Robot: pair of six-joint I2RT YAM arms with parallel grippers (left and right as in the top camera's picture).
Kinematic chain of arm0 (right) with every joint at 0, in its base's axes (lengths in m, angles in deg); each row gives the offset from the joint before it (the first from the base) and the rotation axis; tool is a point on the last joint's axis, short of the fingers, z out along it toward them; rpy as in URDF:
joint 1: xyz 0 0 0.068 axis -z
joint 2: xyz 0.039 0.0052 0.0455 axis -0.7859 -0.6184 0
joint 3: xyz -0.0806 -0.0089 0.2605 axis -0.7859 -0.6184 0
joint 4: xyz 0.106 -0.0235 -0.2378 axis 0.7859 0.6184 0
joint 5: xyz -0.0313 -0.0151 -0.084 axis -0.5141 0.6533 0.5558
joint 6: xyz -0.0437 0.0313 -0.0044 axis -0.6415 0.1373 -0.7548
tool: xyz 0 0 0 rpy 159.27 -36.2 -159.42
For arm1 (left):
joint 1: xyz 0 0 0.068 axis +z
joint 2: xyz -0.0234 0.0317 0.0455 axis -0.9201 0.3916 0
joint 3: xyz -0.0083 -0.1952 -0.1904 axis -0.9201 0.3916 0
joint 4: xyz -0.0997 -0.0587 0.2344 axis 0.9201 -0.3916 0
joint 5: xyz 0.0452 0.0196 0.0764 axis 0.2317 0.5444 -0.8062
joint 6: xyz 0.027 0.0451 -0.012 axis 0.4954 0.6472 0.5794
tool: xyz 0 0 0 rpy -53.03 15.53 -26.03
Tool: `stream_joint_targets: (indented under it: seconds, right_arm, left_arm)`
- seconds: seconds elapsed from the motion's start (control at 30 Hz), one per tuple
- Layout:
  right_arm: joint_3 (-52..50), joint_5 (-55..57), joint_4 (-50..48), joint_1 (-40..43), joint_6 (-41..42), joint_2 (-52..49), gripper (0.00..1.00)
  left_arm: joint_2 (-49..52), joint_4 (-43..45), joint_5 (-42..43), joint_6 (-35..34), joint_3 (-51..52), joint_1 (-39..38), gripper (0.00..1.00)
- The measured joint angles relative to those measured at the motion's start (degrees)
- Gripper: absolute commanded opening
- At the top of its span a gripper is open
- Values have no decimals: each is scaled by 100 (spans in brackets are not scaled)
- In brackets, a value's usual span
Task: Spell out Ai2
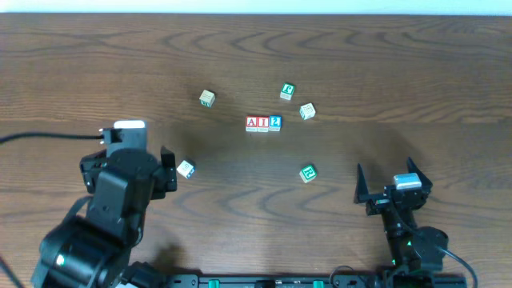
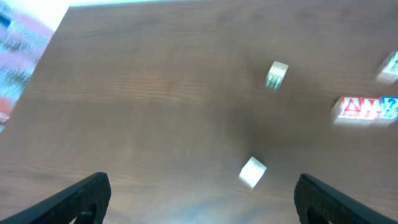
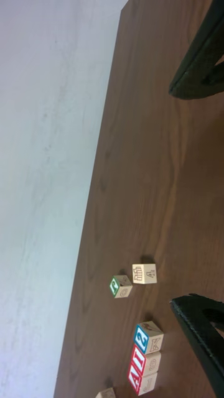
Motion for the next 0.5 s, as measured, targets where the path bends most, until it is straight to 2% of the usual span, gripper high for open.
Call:
stream_joint_targets:
  seconds: [0.23,0.37,0.5]
  right_arm:
    - [0,4,-4,0,0,2,99]
    - [0,4,4,0,0,9,99]
    - [0,4,0,0,0,9,99]
  left_arm:
    - [-1862,2970,197,175,2393,282,95]
    - [-2785,4962,584,671,3838,538,95]
    - [-3407,5761,1126,1054,4671,804,95]
